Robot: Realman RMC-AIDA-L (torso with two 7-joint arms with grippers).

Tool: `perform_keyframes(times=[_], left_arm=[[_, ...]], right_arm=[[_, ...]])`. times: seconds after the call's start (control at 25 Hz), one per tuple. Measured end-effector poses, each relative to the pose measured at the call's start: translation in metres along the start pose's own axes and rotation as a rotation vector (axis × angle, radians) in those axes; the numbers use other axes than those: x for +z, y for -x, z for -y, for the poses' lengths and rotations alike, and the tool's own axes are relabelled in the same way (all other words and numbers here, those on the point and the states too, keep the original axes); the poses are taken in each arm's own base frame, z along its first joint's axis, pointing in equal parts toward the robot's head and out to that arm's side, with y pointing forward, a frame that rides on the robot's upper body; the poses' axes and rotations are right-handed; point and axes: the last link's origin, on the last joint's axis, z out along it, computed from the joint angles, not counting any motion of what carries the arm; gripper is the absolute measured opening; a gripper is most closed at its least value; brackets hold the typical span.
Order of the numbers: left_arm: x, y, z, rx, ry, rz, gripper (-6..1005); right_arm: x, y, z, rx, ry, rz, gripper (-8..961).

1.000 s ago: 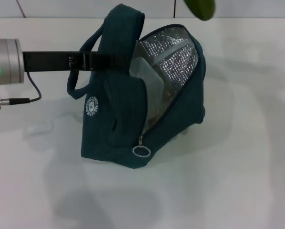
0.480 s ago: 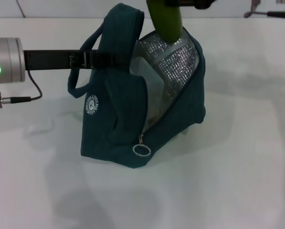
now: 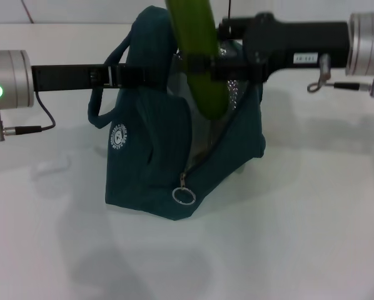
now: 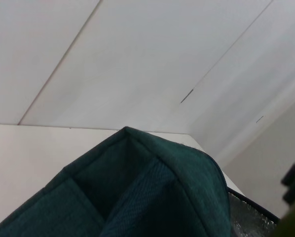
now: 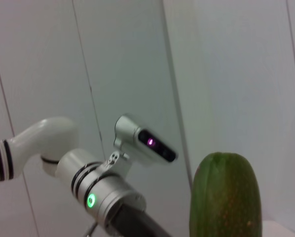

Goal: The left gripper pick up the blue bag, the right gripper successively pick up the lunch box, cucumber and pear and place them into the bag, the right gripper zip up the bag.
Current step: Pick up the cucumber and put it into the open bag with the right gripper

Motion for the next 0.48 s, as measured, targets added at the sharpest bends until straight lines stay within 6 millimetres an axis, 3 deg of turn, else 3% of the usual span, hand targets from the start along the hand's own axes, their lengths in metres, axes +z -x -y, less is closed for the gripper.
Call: perform_keyframes(times=[0.48], left_arm=[[-0.002,0.0022,0.0012,-0.01,-0.003,-0.003,39]], right_arm=[[-0.0038,-0.0104,-0.0064,0.016,0.024,-0.013,596]])
